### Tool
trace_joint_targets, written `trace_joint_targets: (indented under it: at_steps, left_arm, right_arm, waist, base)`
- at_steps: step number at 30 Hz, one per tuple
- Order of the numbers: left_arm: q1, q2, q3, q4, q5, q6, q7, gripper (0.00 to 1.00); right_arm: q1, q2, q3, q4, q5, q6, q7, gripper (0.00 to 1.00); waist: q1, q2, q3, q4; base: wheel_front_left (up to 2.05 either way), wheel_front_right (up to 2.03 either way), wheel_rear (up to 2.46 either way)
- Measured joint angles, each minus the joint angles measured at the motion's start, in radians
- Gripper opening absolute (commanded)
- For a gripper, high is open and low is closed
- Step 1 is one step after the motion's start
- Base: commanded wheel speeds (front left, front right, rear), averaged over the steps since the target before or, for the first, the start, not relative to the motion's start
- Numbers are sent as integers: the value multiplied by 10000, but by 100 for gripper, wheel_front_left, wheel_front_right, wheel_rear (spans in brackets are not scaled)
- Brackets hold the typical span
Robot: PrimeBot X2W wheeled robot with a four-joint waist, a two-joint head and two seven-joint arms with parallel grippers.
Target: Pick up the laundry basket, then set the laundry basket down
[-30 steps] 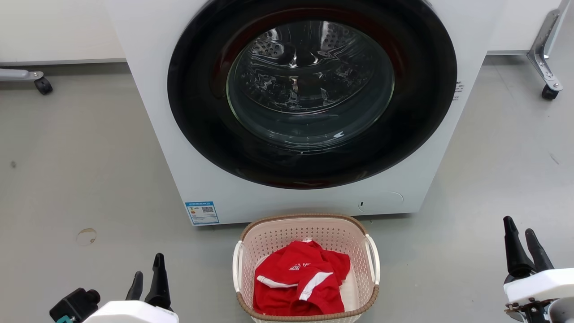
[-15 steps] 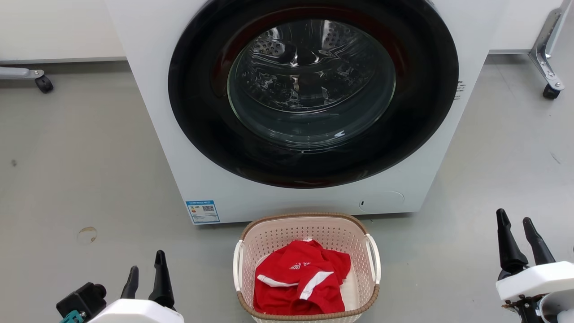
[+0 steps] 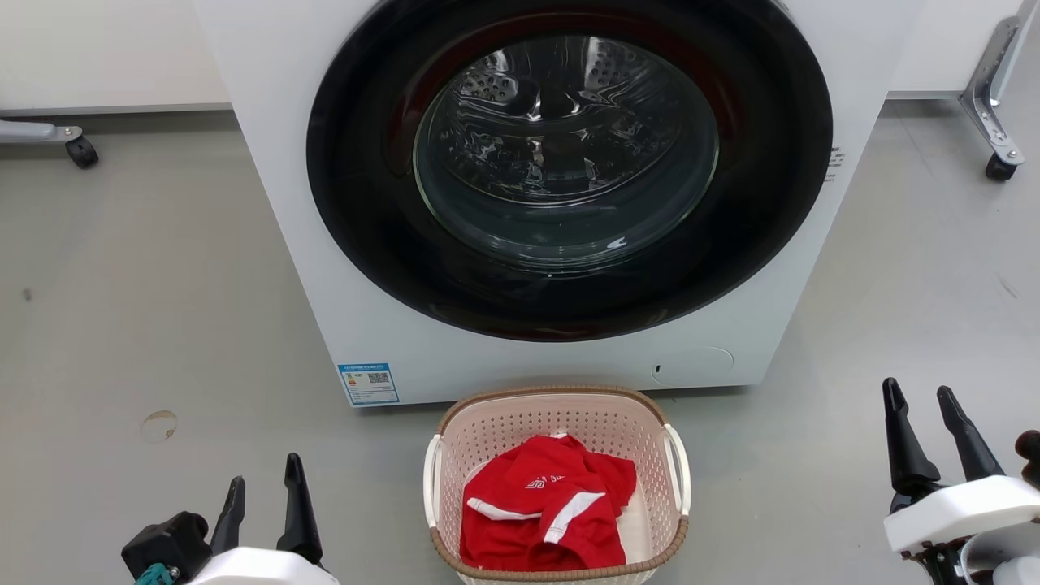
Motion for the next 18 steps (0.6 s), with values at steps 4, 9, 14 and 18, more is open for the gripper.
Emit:
trace_joint_targets:
  at_steps: [4, 9, 14, 18]
  left_arm:
    - [77, 50, -150, -42, 347, 167, -98, 100]
    - [78, 144, -339, -144, 794, 313, -238, 100]
    - [80, 276, -529, -238, 1275, 564, -401, 100]
    - [81, 336, -681, -284, 1611, 700, -472, 100]
  right_arm:
    - [-3, -23, 69, 0, -441, 0, -119, 100]
    - [-8, -36, 219, -2, -899, 0, -278, 100]
    - [-43, -52, 320, -6, -1394, 2, -401, 100]
    - [-205, -73, 372, -38, -1818, 2, -529, 100]
  waist:
    - [0, 0, -31, -5]
    - [0, 0, -57, -16]
    - [0, 0, -75, -11]
    - [0, 0, -84, 1]
  base:
    - [0, 0, 0]
    - [0, 0, 0]
    - [0, 0, 0]
    - [0, 0, 0]
